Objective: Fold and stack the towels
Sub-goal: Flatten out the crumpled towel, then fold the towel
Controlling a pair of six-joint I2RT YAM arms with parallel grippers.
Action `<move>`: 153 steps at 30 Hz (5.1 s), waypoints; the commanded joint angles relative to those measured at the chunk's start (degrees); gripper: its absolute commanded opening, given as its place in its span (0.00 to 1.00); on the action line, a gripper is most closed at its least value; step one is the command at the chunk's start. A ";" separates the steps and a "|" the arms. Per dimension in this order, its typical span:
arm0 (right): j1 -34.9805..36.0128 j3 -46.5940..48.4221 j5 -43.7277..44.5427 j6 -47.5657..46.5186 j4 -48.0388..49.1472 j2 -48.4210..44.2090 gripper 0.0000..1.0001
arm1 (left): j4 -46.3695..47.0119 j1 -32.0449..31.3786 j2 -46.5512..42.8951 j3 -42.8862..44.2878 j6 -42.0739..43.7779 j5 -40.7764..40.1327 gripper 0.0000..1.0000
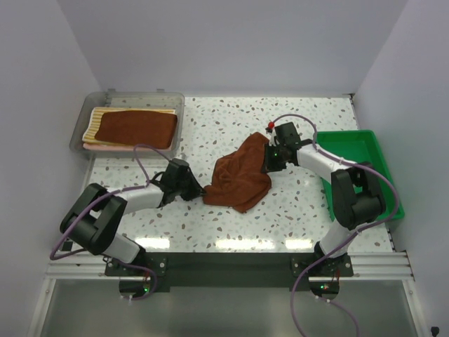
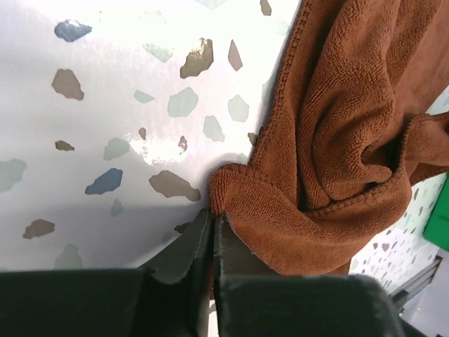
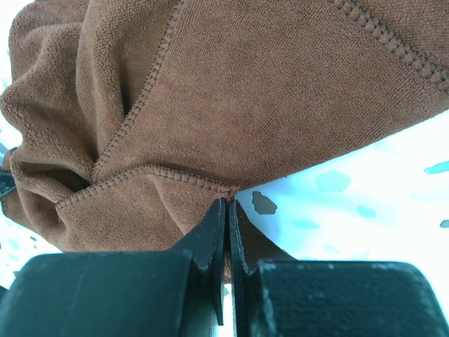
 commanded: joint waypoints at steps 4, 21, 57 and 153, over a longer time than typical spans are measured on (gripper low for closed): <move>0.07 3.83 2.00 -0.62 -1.30 -3.83 0.00 | -1.93 0.91 -2.12 3.47 6.11 -5.31 0.00; -0.55 40.02 15.54 -3.96 -5.18 -8.85 0.00 | -10.11 2.49 -8.55 43.89 41.54 -23.77 0.00; -0.72 44.03 9.29 -18.64 0.07 -25.65 0.00 | -7.57 2.58 -17.09 52.90 53.76 -11.90 0.00; -5.65 44.78 25.38 -32.18 14.85 15.31 0.00 | 0.08 12.07 31.26 73.35 54.21 -5.93 0.07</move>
